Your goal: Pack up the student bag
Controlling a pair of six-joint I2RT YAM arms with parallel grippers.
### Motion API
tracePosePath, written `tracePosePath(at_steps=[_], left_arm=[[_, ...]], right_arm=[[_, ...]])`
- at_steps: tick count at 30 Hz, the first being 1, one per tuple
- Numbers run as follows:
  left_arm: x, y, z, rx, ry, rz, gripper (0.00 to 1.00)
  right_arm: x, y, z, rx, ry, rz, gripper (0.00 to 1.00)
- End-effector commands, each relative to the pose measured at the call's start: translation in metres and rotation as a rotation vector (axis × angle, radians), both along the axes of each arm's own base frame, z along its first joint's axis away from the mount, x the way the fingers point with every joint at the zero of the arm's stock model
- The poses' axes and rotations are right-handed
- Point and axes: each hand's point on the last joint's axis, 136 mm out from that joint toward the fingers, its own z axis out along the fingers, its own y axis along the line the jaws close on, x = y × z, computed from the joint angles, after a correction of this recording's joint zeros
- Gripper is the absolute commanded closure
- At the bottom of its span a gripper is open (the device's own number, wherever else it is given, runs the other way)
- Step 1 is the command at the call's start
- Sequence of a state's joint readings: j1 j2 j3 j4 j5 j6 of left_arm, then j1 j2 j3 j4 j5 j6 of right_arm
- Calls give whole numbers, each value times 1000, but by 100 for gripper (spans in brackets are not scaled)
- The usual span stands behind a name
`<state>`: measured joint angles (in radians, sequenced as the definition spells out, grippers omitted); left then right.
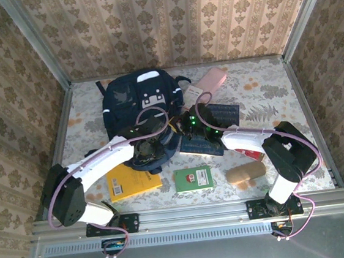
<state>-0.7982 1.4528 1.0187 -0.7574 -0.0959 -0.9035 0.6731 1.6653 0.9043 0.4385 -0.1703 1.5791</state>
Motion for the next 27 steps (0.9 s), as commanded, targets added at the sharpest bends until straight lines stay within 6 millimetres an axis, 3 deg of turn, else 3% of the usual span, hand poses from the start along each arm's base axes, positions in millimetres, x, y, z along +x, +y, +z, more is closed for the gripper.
tracePosePath(at_steps=[1,7,13,20,27], left_arm=[[15,-6,2,35,-67,-41,71],[21,-8,-1,74,-91,-65,83],[23,-4,12,91,-128,-101,100],[17,13,28,122,-164,-151,100],[10,30,27,85,-138,-142,100]], right_arm=[[10,7,48,118,-104,-36,100],[10,6,43,115,-101,-42,100],[15,-7,35,73,-103,-57,100],[21,-31,18,-58,-88,-38,100],[28,-35,4,-96,-68,40,100]])
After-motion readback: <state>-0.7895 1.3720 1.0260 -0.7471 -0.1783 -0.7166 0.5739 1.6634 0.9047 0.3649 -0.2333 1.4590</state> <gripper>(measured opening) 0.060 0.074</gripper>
